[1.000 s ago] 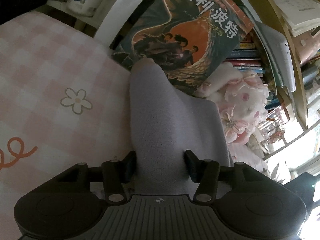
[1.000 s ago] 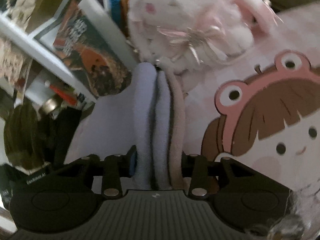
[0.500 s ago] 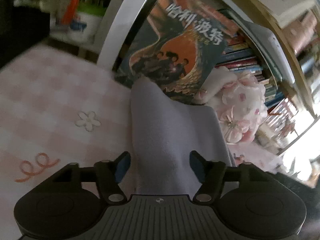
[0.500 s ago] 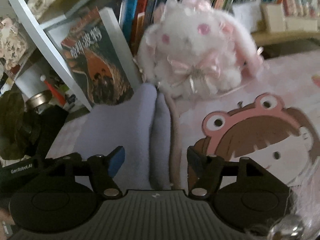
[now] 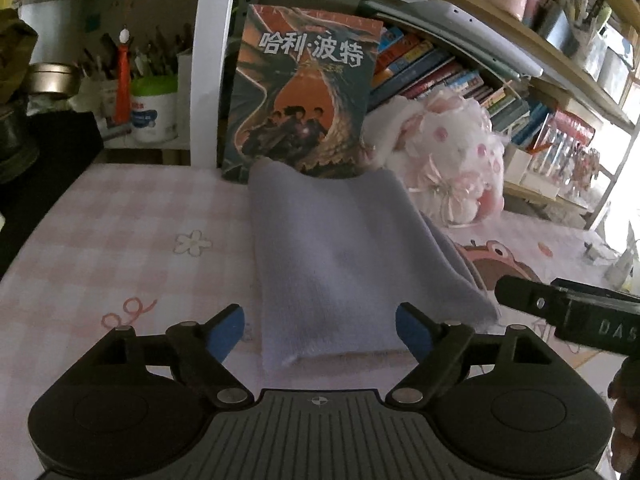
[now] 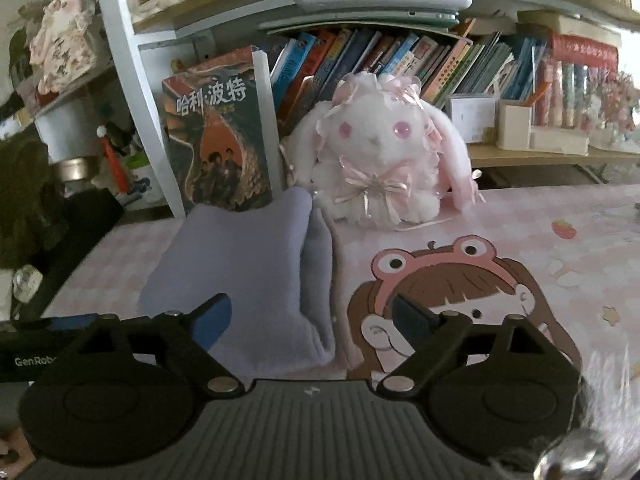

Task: Fold clothes

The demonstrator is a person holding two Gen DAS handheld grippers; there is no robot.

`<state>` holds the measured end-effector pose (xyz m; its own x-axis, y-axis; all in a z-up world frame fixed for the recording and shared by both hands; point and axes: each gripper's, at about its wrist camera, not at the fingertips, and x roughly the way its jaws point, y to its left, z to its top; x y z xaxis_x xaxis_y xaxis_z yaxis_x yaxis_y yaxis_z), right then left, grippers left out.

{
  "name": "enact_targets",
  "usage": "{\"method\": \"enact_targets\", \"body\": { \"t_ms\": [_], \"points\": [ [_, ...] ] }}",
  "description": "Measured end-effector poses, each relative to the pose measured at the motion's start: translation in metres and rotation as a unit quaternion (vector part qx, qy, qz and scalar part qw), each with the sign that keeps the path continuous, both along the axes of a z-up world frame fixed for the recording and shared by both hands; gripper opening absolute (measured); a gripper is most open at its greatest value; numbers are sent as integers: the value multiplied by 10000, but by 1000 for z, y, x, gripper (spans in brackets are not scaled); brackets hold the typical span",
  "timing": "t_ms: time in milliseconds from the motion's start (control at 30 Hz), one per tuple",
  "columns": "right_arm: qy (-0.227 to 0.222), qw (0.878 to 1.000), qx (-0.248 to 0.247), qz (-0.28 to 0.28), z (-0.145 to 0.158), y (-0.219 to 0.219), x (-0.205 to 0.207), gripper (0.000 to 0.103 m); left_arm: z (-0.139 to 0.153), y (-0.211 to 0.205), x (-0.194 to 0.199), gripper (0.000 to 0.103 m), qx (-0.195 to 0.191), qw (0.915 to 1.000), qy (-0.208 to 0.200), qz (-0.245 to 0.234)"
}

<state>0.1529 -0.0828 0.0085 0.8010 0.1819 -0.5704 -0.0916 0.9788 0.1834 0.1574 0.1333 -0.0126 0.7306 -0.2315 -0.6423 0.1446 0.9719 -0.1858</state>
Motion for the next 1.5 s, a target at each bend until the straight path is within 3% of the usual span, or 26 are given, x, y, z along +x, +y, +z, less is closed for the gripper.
{"method": "enact_targets", "body": {
  "t_ms": [100,267,767,1500],
  "points": [
    [-20,9996,-288,-10,-2,4,-14,90,1,-2,-13,92,85,9999,-86,101],
    [26,9979,-640,-133,-7,10,-36,96,1,-5,-29,93,340,9991,-123,222],
    [398,9965,-692,-251,-24,22,-71,98,-11,-17,-60,98,926,9949,71,382],
    [465,9948,-810,-402,-24,20,-71,99,-10,-13,-62,102,906,9949,85,430]
  ]
}}
